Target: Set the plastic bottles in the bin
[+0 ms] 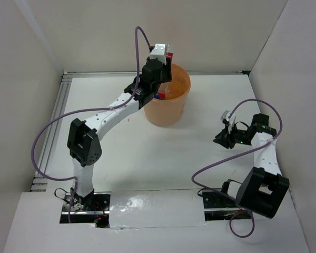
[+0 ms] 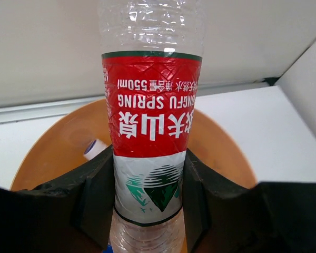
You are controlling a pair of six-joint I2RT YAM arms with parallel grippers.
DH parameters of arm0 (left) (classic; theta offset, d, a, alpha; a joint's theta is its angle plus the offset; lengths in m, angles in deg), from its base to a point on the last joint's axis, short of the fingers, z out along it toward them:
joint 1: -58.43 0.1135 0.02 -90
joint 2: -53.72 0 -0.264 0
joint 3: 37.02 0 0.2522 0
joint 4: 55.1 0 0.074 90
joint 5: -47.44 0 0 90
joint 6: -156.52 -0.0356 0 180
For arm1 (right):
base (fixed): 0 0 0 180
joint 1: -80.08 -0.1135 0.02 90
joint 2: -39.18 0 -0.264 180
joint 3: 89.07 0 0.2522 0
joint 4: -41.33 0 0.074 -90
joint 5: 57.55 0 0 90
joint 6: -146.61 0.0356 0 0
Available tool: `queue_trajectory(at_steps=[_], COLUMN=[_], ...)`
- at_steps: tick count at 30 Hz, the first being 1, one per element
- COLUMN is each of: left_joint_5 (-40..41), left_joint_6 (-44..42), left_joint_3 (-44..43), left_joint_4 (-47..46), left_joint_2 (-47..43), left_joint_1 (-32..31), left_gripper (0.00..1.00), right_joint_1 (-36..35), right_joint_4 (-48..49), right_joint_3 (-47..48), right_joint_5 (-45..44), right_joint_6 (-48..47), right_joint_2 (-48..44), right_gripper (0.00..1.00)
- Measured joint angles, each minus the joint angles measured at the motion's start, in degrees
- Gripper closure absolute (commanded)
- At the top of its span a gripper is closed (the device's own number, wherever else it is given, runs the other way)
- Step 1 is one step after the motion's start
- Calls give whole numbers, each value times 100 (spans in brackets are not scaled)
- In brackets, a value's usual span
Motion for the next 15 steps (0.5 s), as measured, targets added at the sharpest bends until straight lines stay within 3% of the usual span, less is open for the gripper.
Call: queue_trajectory(at_steps=[3, 4, 5, 7, 9, 10, 15], left_joint_5=[-46, -70, -109, -186, -275, -330, -549], left_joint_6=[9, 11, -9, 50, 39, 48, 26], left_joint_3=[-55, -136, -192, -205, -190, -142, 79], left_joint_4=[105, 170, 212, 278, 289, 247, 278], left_joint_2=[225, 299, 356, 391, 387, 365, 142], left_joint_1=[120, 142, 162, 181, 181, 181, 103], left_gripper=[40, 25, 13, 10, 0, 0, 0], right_joint_1=[0, 0, 0, 0, 0, 0, 0], right_joint_4=[-44, -57, -70, -98, -146, -173, -269], right_joint_3=[-13, -20, -24, -26, -33, -37, -39], right_joint_5=[52, 57, 61, 70, 79, 90, 114], right_joint_6=[-24, -31, -46, -50, -81, -127, -225], right_joint_2=[0, 0, 0, 0, 0, 0, -7], right_gripper=[66, 64, 55, 35, 20, 0, 0])
